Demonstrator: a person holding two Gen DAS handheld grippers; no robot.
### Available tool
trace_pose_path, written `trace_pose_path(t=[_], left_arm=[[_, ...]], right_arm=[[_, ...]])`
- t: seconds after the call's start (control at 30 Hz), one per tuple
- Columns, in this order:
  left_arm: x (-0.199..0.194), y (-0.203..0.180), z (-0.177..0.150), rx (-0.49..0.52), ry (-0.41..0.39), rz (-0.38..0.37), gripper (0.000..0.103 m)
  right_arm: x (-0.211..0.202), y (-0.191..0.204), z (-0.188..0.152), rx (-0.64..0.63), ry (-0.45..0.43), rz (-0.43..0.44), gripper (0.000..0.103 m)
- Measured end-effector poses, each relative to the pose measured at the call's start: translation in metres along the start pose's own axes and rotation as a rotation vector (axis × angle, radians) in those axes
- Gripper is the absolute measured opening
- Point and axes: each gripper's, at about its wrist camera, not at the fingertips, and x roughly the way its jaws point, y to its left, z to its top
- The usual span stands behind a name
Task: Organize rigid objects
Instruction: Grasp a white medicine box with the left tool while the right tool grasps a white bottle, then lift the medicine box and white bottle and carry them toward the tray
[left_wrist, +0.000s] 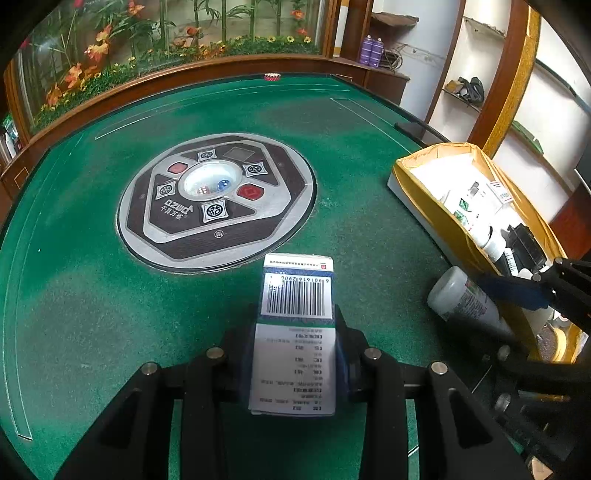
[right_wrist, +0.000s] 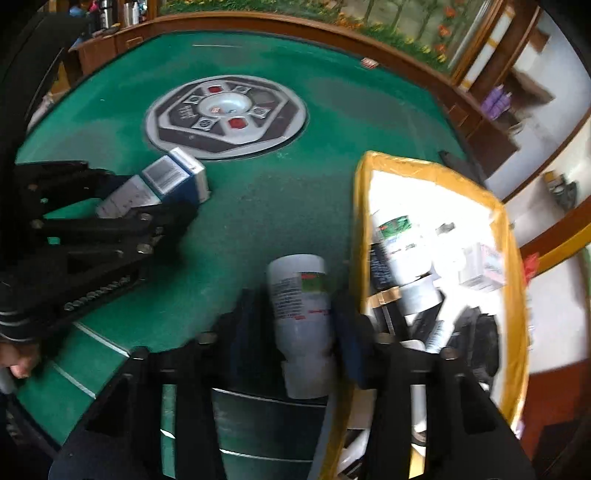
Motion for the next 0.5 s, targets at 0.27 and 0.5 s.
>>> trace_pose_path(t=[0.27, 0.5], left_arm=[[0.001, -0.002, 0.0, 0.009, -0.005, 0.013, 0.036], [0.001, -0.004, -0.001, 0.021, -0.009, 0.024, 0.036]], right_arm=[[0.0, -0.008, 0.004, 0.147, -0.057, 0.21, 0.034], [0.013, 0.007, -0.001, 0.14, -0.066, 0.211, 0.034]])
